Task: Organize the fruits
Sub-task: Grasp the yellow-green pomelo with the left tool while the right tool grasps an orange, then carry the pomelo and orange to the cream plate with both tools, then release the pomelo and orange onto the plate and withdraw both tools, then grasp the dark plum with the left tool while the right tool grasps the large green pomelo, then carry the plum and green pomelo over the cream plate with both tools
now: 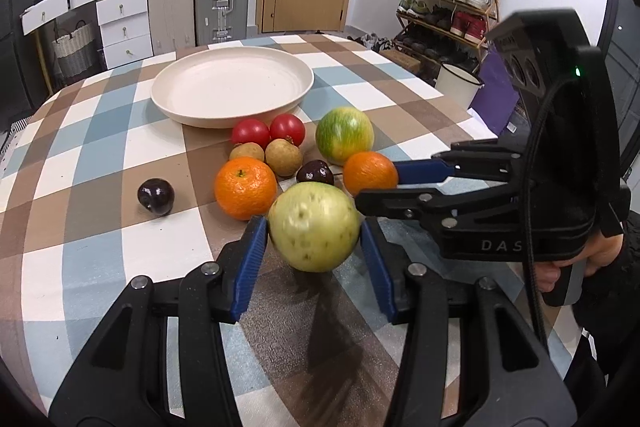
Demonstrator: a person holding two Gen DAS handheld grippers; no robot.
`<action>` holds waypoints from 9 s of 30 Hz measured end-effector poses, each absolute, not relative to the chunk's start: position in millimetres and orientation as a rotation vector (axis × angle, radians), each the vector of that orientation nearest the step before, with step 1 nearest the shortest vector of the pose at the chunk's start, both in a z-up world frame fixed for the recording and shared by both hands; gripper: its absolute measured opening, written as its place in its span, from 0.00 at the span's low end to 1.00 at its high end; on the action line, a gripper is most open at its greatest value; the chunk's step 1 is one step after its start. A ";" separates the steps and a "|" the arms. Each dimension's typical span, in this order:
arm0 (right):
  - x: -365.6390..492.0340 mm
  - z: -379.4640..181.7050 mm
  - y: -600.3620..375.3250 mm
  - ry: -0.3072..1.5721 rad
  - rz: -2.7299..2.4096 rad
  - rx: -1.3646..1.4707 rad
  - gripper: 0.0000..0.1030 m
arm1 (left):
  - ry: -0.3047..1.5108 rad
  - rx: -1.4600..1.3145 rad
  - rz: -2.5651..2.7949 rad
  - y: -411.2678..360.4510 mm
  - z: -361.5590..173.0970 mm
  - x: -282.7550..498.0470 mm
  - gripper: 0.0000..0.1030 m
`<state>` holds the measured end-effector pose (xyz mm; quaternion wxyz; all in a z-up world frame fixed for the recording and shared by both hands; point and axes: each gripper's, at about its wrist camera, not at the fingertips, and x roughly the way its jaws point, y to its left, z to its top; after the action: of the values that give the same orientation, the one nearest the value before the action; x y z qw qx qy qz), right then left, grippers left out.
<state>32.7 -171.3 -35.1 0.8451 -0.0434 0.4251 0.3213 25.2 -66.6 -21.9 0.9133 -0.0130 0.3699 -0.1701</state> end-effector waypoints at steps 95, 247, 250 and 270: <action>166.1 -11.4 -156.6 0.761 0.593 0.074 0.41 | 0.641 -0.098 -0.140 -3.4 -14.6 196.5 0.37; 103.9 52.7 -183.0 0.632 0.685 0.082 0.51 | 0.613 -0.108 -0.150 4.0 46.6 128.8 0.23; 109.1 56.1 -179.9 0.630 0.684 0.080 0.51 | 0.600 -0.093 -0.153 -0.3 54.3 133.9 0.23; 155.8 51.4 -160.0 0.673 0.674 0.088 0.51 | 0.625 -0.099 -0.151 -4.0 35.1 189.3 0.23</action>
<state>155.8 -160.0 51.4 0.8878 0.0425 0.3237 0.3242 189.3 -4.0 35.1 0.9475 -0.0488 0.3070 -0.0742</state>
